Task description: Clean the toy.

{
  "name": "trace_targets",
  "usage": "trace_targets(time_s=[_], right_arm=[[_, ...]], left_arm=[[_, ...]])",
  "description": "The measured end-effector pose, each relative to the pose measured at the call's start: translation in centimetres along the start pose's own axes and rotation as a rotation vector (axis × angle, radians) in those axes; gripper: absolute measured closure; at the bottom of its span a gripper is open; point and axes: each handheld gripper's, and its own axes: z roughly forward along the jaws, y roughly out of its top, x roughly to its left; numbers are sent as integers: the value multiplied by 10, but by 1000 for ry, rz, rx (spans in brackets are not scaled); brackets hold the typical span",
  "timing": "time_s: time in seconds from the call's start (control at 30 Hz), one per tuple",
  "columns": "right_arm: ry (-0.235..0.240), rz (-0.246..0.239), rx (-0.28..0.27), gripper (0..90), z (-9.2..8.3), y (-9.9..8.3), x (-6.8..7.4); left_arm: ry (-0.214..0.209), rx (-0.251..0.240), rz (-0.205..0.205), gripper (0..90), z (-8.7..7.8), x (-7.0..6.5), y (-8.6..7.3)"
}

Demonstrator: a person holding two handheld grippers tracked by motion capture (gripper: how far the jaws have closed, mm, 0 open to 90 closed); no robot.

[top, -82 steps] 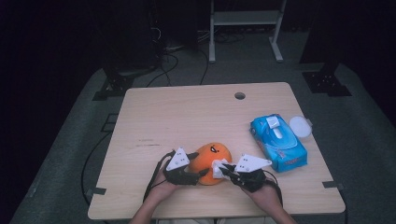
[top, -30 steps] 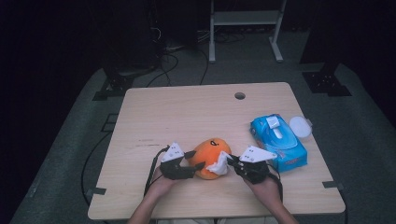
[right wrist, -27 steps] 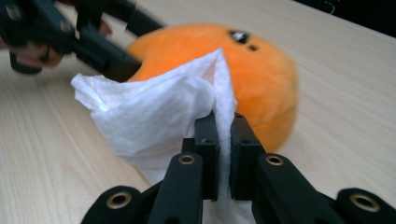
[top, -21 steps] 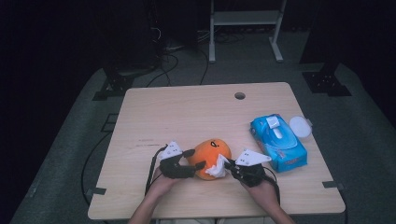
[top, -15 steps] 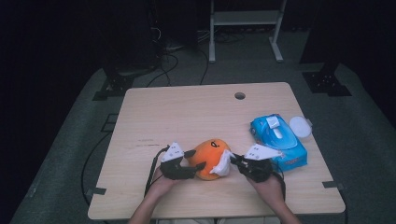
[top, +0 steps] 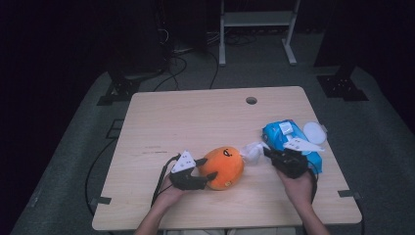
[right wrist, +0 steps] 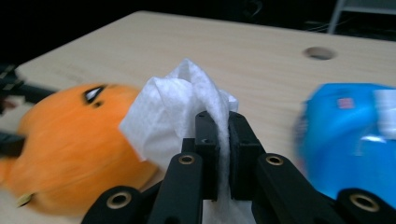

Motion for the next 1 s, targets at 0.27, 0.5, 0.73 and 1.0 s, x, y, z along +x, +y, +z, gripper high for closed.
trace_targets(time_s=[0.27,0.5,0.73,1.0], right_arm=[[238,-181,67,767,19,-4,49],[200,-154,77,554,25,-16,40],[317,-5,66,560,42,-25,24],[310,-133,56,803,25,-13,35]], left_arm=[[-2,14,45,372,-1,-4,1],[6,23,69,380,0,-7,1],[-2,41,116,397,4,-11,3],[-22,43,124,406,1,-9,0]])
